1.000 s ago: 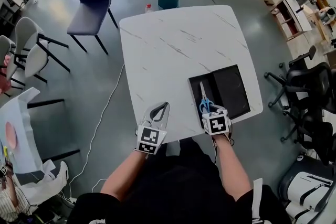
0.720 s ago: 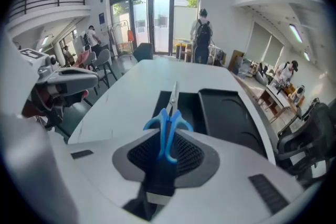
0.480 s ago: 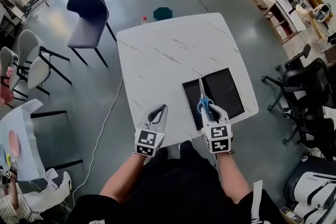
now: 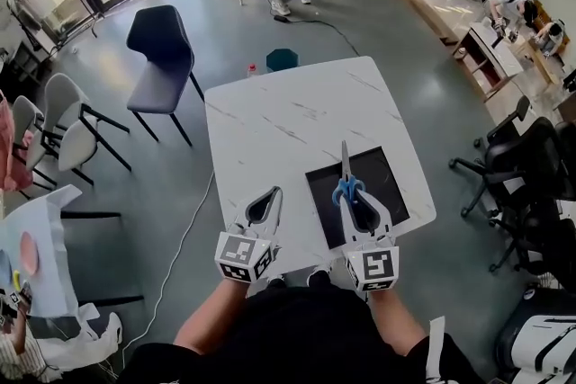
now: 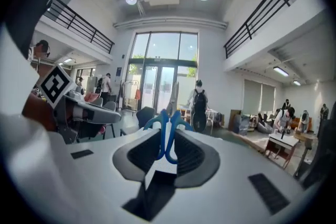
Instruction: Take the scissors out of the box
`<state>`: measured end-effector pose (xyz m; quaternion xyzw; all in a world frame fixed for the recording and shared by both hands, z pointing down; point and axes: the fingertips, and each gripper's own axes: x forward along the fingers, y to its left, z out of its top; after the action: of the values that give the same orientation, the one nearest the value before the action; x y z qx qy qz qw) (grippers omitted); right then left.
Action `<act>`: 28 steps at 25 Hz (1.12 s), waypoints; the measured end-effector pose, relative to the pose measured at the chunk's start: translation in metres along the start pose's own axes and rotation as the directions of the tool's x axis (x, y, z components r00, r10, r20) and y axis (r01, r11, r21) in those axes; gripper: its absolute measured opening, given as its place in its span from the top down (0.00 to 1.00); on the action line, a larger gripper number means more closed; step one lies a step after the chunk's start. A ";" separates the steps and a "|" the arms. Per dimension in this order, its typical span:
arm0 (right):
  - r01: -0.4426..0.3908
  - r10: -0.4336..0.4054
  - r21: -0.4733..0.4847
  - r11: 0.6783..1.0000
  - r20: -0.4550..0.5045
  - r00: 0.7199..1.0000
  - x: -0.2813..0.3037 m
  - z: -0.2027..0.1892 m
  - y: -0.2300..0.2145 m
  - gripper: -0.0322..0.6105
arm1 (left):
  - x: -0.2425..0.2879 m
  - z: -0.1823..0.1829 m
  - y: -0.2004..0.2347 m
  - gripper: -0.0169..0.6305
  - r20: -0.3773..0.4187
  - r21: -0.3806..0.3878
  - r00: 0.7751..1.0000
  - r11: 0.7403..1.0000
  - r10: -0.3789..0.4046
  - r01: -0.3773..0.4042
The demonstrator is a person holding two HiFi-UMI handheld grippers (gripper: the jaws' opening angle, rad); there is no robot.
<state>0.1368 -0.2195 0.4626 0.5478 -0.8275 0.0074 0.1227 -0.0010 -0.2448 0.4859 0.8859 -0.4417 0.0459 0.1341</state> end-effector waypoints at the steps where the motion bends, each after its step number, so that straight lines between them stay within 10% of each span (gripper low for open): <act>1: -0.001 0.001 0.007 1.000 0.033 0.999 -0.002 0.007 -0.002 0.81 | 0.001 0.005 -0.001 0.96 0.008 0.002 1.000 1.000 0.001 -0.001; 11: 0.020 -0.010 -0.043 0.999 0.220 0.976 -0.011 0.056 -0.013 0.81 | 0.008 0.020 0.002 0.96 0.034 0.038 0.998 0.998 0.047 -0.049; 28: 0.031 -0.021 -0.045 0.999 0.206 0.978 0.002 0.052 -0.013 0.81 | 0.003 0.013 0.014 0.96 0.021 0.088 0.995 0.991 0.095 -0.097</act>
<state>0.1378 -0.2346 0.4107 0.5532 -0.8285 -0.0705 0.0498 -0.0107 -0.2592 0.4774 0.8690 -0.4825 0.0644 0.0883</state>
